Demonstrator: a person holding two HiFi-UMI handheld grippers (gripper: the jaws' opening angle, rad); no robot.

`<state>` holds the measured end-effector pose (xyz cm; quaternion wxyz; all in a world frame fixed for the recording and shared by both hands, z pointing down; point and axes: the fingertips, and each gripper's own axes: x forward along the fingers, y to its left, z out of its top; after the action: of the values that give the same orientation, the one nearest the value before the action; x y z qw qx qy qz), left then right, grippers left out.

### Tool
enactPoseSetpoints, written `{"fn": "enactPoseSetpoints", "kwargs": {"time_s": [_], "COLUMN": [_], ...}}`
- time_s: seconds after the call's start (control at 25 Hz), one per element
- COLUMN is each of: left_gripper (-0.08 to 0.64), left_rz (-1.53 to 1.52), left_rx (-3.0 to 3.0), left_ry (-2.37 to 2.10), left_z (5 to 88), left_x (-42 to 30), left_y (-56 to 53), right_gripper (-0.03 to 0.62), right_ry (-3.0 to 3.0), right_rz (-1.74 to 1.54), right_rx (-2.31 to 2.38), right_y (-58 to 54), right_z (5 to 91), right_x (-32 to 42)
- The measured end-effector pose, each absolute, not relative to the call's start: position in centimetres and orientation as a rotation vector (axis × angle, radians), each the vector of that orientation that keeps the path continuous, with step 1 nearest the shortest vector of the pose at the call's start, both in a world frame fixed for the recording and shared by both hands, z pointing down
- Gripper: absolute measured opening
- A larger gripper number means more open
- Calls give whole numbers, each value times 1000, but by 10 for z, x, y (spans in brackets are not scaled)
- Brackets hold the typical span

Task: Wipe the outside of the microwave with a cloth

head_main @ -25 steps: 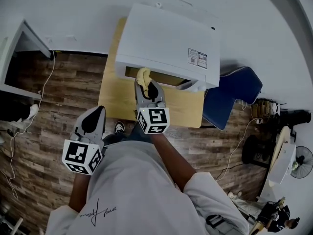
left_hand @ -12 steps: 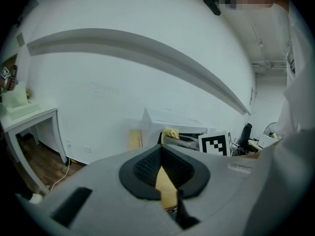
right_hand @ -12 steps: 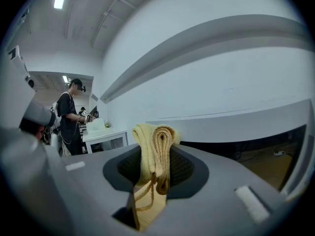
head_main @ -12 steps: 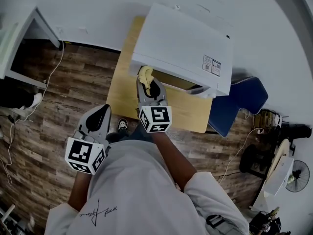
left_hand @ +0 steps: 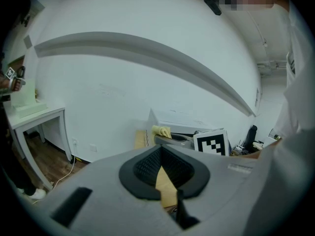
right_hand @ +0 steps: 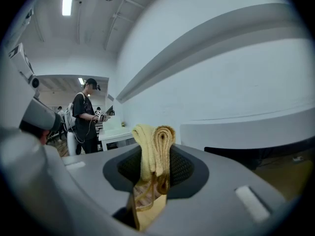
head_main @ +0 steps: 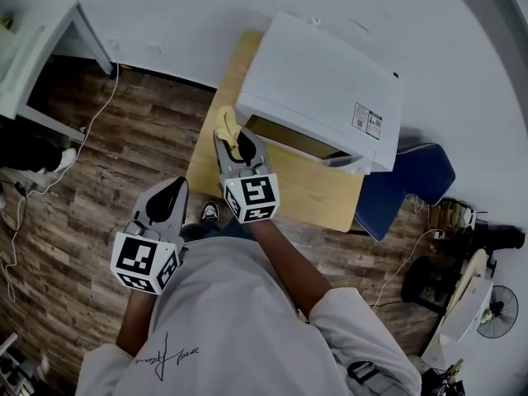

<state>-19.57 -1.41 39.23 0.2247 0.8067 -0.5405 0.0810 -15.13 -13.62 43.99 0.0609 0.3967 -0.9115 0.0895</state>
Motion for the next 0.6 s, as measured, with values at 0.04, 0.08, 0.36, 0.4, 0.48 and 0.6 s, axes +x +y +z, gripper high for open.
{"fn": "enactPoseSetpoints", "kwargs": {"time_s": [0.04,0.08,0.36,0.4,0.48,0.6], "left_gripper": [-8,-8,-8,-8,-8,-8], "left_rz": [222,221,239,244,255,266], "left_rx": [2230,2237,2314,2328,2353,2386], "left_ry": [-1487,-1479,-1367,-1346,-1306,-1245], "left_z": [392,391,392,392,393,393], "left_x": [-194,-191,-158,-152,-140,-122], "left_y": [-15,-16,-21,-22,-24,-26], "right_gripper": [121,121,121,121,121,121], "right_ry": [-2766,-2770,-2713,-2696,-2655,-2584], "right_rz": [261,256,269,271,275,291], "right_rx": [1188,1184,1323,1358,1434,1557], "right_y": [-133,-130,-118,-118,-117,-113], "right_z": [437,434,429,429,429,431], "right_x": [-152,-150,-90,-77,-50,-7]}}
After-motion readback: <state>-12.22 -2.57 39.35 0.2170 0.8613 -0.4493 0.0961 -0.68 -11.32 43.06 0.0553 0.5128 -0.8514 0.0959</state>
